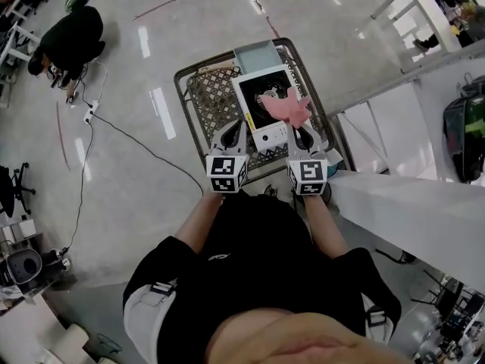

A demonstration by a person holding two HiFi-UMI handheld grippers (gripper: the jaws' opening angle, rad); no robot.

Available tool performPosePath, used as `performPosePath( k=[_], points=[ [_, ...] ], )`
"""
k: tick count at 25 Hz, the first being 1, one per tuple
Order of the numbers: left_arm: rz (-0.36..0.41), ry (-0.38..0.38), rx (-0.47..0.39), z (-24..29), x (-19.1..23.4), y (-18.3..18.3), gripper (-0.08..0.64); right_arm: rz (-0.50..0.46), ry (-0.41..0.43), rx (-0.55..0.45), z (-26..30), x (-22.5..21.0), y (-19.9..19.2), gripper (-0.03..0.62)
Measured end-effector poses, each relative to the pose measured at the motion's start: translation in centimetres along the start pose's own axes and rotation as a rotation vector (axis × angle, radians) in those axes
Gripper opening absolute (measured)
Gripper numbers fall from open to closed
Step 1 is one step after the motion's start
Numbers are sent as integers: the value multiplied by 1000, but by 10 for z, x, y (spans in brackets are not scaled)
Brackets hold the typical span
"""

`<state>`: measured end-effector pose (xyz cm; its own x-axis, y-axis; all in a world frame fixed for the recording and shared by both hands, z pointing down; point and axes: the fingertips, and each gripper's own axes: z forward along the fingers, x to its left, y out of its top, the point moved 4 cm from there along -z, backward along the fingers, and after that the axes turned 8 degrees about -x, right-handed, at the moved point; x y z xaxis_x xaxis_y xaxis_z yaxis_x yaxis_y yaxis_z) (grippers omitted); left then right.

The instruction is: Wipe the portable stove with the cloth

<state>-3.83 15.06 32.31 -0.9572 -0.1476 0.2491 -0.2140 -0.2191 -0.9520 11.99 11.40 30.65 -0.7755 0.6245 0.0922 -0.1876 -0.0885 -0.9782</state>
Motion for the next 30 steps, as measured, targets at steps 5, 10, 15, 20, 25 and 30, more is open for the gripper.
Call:
performPosePath(
  k=[5, 10, 15, 20, 25, 30],
  points=[
    [23, -23, -52, 18, -37, 14, 0, -4, -15, -43, -16, -26, 12, 18],
    [37, -50, -100, 23, -73, 25, 0, -35, 8, -86, -34, -29, 24, 17],
    [64, -40, -114, 18, -82, 30, 0, -18, -9, -121, -44, -35, 30, 17],
    [87, -31, -131, 17, -92, 31, 0, -10, -2, -120, -52, -38, 27, 17],
    [115, -34, -146, 12, -95, 37, 0, -14, -10, -141, -53, -36, 32, 17],
    [148, -29, -167, 10, -99, 40, 0, -34, -13, -154, -55, -38, 38, 17]
  ],
)
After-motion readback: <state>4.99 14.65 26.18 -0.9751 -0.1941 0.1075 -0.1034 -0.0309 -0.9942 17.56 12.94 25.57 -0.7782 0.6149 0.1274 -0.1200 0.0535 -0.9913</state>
